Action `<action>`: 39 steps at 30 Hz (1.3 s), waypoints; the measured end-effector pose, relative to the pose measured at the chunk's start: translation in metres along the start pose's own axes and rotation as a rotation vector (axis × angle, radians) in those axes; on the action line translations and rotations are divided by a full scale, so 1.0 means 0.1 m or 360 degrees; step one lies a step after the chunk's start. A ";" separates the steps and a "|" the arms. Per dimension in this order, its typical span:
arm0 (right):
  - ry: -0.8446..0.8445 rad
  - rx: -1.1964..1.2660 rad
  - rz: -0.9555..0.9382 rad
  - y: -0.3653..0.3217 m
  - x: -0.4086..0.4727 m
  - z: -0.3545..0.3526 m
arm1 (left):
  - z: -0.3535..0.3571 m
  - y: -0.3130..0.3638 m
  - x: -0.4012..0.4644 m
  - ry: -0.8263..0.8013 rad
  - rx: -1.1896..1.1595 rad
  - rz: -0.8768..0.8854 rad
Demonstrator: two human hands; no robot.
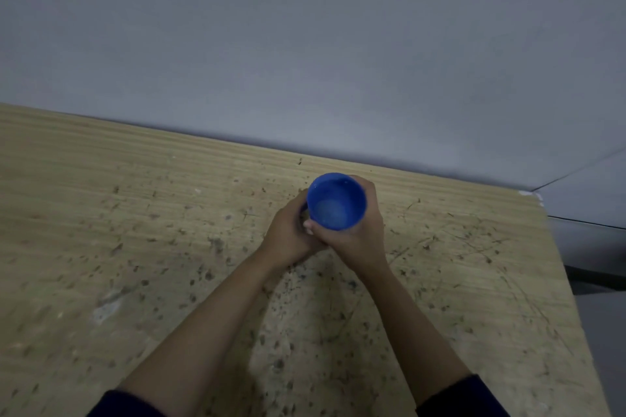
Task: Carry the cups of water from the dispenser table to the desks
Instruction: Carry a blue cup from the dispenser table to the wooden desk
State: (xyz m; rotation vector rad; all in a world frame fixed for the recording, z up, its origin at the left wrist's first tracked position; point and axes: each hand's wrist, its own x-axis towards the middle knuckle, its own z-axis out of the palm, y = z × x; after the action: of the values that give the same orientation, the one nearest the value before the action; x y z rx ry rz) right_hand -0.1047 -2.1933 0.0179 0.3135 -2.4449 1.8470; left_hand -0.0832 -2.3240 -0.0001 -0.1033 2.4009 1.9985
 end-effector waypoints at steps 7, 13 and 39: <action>0.0028 -0.0040 -0.0001 0.14 0.12 0.09 | -0.06 -0.04 0.16 -0.0031 0.0116 0.0059; 0.0047 -0.0047 0.0027 0.21 0.16 0.11 | -0.06 -0.13 0.24 -0.0062 0.0153 0.0037; 0.0045 0.0001 0.0076 0.24 0.18 0.14 | -0.08 -0.01 0.25 -0.0149 0.0378 -0.0074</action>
State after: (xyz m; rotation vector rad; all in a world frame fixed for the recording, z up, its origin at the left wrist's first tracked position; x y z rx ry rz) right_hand -0.1263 -2.2027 -0.0053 0.2293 -2.4547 1.8570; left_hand -0.1079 -2.3332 -0.0012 -0.0596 2.5272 1.6453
